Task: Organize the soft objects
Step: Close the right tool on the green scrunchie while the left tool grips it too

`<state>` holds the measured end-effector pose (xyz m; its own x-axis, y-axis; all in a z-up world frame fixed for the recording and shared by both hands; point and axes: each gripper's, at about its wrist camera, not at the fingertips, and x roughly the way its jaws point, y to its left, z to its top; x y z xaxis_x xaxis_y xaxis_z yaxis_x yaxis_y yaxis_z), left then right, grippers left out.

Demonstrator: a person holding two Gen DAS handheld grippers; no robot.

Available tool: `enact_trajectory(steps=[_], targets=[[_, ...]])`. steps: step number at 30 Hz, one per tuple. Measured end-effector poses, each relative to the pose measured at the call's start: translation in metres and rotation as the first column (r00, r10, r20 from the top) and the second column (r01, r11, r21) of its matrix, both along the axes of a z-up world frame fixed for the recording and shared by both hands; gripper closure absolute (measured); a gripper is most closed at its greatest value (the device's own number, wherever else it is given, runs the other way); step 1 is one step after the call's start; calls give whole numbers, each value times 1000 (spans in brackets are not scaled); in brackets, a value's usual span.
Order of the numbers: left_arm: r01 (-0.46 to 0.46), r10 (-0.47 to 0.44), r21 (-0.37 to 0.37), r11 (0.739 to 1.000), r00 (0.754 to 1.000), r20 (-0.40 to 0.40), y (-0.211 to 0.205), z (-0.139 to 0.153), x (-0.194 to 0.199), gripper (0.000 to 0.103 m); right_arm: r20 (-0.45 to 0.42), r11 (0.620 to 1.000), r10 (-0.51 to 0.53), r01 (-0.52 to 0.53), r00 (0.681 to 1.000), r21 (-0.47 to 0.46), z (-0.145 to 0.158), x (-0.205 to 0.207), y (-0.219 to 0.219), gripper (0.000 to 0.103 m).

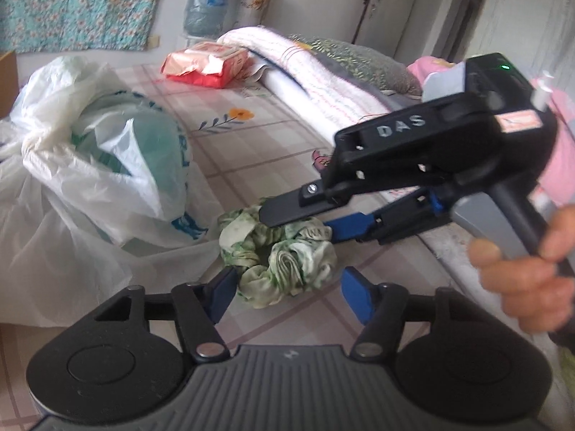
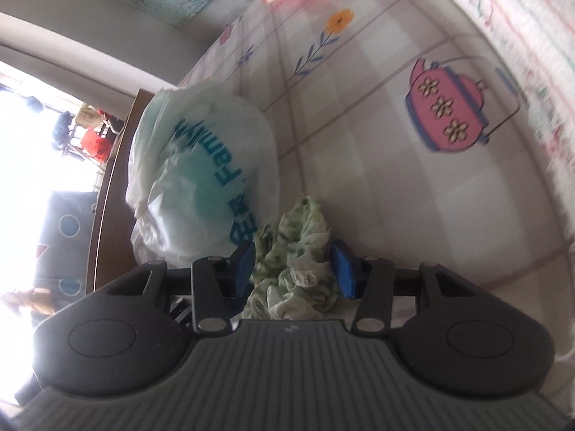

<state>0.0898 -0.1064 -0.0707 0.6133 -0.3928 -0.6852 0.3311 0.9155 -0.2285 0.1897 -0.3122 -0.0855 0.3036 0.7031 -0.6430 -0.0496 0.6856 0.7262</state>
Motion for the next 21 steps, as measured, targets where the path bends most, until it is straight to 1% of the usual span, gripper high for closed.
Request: enact_trajectory(steps=[5,9,12,17,21], targets=[[-13,13,-2,1000,1000,9,2,0,-1,48,-25,999,11,-10,1000,44,-3,-8,7,57],[3,-3,-25,1000,1000,13,4,1,-6,50,-40,998,-2,4,999,58,-4,-14,9,57],[19,-17,-46,999,999,35,7,8,-16,50,-41,998,-7,9,999,60,0,-20,11,57],[33,-25,-83,996,995,92,13,26,-26,50,-9,998,-7,7,1000,60,18,-31,14,57],[33,-16,-99,995,986,167,25,51,-34,50,54,999,13,-16,998,46,47,-36,24,57]])
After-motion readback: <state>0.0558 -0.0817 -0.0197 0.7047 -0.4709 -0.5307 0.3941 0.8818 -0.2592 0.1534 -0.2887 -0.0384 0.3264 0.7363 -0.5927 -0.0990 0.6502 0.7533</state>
